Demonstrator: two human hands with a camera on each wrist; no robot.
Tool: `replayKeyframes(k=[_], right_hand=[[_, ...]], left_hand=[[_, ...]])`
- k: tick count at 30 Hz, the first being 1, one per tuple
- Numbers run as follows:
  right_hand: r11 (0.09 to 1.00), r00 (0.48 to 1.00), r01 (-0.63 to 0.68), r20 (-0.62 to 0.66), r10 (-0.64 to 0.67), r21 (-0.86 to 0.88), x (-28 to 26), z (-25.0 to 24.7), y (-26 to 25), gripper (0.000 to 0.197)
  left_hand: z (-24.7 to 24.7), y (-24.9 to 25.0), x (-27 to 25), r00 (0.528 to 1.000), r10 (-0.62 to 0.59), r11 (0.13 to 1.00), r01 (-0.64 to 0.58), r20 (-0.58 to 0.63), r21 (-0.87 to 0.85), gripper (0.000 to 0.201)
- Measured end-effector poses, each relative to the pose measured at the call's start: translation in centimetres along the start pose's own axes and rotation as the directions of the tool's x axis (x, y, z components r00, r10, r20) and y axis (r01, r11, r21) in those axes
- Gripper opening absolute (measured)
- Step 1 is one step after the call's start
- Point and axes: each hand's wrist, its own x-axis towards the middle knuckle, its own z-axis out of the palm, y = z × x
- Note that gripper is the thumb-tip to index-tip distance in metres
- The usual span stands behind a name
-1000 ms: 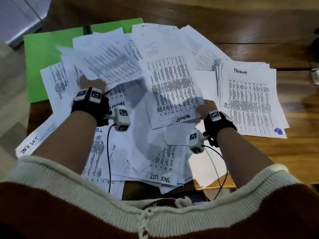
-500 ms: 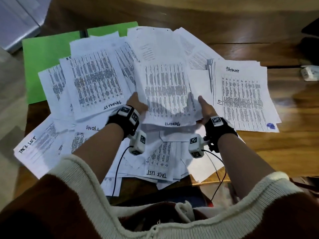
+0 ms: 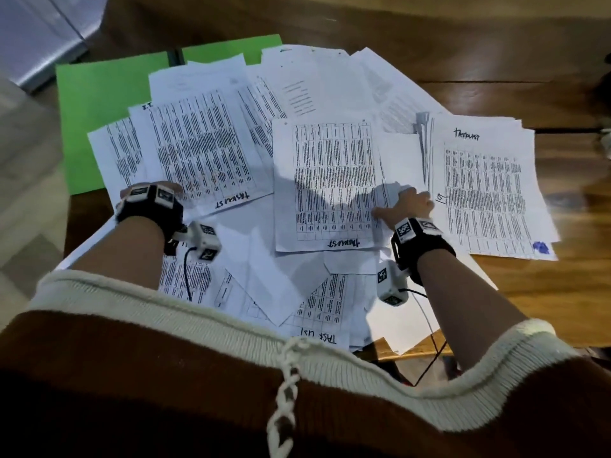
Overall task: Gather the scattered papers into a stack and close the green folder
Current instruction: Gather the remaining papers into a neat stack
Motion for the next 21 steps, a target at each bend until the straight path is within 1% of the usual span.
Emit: replayKeyframes(k=[1, 2, 3, 4, 5, 6, 7, 9, 10, 11, 13, 14, 15, 16, 18, 19, 21], right_hand=[[0.998, 0.999, -0.033, -0.044, 0.031, -0.062, 0.1, -0.3, -0.1, 0.092], [0.995, 0.995, -0.071, -0.072, 0.065, -0.073, 0.5, -0.5, -0.1, 0.098], [0.994, 0.992, -0.101, -0.084, 0.097, -0.047, 0.9, -0.9, -0.1, 0.103], [0.992, 0.988, -0.129, -0.085, 0.127, -0.017, 1.1, -1.4, 0.0, 0.104], [0.988, 0.985, -0.152, -0.078, 0.152, 0.011, 1.5, -1.7, 0.2, 0.103], [0.986, 0.984, -0.165, -0.062, 0.167, 0.031, 1.8, -2.2, 0.3, 0.099], [0.985, 0.984, -0.170, -0.039, 0.171, 0.044, 2.2, -2.5, 0.6, 0.094], [0.988, 0.988, -0.155, 0.006, 0.155, 0.019, 2.9, -2.8, 1.0, 0.087], [0.991, 0.990, -0.135, 0.030, 0.135, 0.002, 3.0, -2.9, 1.2, 0.085], [0.993, 0.992, -0.121, 0.048, 0.121, -0.002, 3.0, -3.0, 1.3, 0.082], [0.994, 0.992, -0.107, 0.065, 0.105, 0.029, 3.1, -3.0, 1.7, 0.075], [0.993, 0.992, -0.104, 0.077, 0.100, 0.055, 2.9, -3.0, 1.8, 0.070], [0.992, 0.991, -0.103, 0.090, 0.097, 0.074, 2.8, -3.0, 1.8, 0.064], [0.991, 0.991, -0.096, 0.098, 0.087, 0.094, 2.8, -3.0, 1.9, 0.056], [0.991, 0.993, -0.064, 0.109, 0.051, 0.120, 2.6, -3.2, 2.0, 0.040], [0.992, 0.994, -0.045, 0.102, 0.033, 0.116, 2.5, -3.3, 2.0, 0.035], [0.994, 0.999, 0.004, 0.047, -0.009, 0.106, 2.2, -3.6, 1.8, 0.030]], left_hand=[[-0.2, -0.2, -0.1, 1.000, 0.012, 0.999, -0.013, 0.019, 0.042, 0.054], [-0.5, -0.3, 0.1, 0.999, 0.012, 1.000, -0.012, 0.043, -0.007, 0.058], [-0.6, -0.5, 0.6, 0.997, 0.041, 0.999, -0.040, 0.066, -0.012, 0.063], [-0.6, -0.4, 0.8, 0.997, 0.051, 0.999, -0.050, 0.060, -0.019, 0.068], [-0.8, 0.0, 1.4, 0.996, 0.065, 0.997, -0.063, 0.060, -0.036, 0.071], [-0.9, 0.2, 1.4, 0.996, 0.068, 0.996, -0.065, 0.052, -0.066, 0.069], [-1.2, 0.4, 1.0, 0.998, 0.036, 0.991, -0.028, 0.058, -0.128, 0.063], [-1.3, 0.6, 0.9, 1.000, 0.009, 0.985, -0.009, 0.000, -0.170, 0.046], [-1.7, 0.8, 1.0, 0.999, -0.006, 0.965, -0.007, -0.047, -0.260, 0.039], [-2.2, 1.1, 0.9, 0.996, -0.007, 0.951, -0.022, -0.094, -0.309, 0.033], [-3.8, 2.2, 1.1, 0.978, -0.097, 0.896, 0.005, -0.185, -0.445, 0.031], [-4.7, 2.8, 1.2, 0.965, -0.119, 0.869, -0.013, -0.235, -0.494, 0.034], [-5.5, 3.5, 1.4, 0.956, -0.117, 0.860, -0.038, -0.268, -0.509, 0.037], [-6.4, 4.3, 1.3, 0.951, -0.090, 0.866, -0.071, -0.295, -0.496, 0.038], [-7.7, 5.6, 0.7, 0.944, -0.033, 0.845, -0.149, -0.327, -0.513, 0.037], [-8.4, 6.4, 0.0, 0.934, -0.001, 0.834, -0.196, -0.358, -0.515, 0.037], [-9.6, 7.7, -1.2, 0.905, 0.041, 0.835, -0.264, -0.424, -0.482, 0.036]])
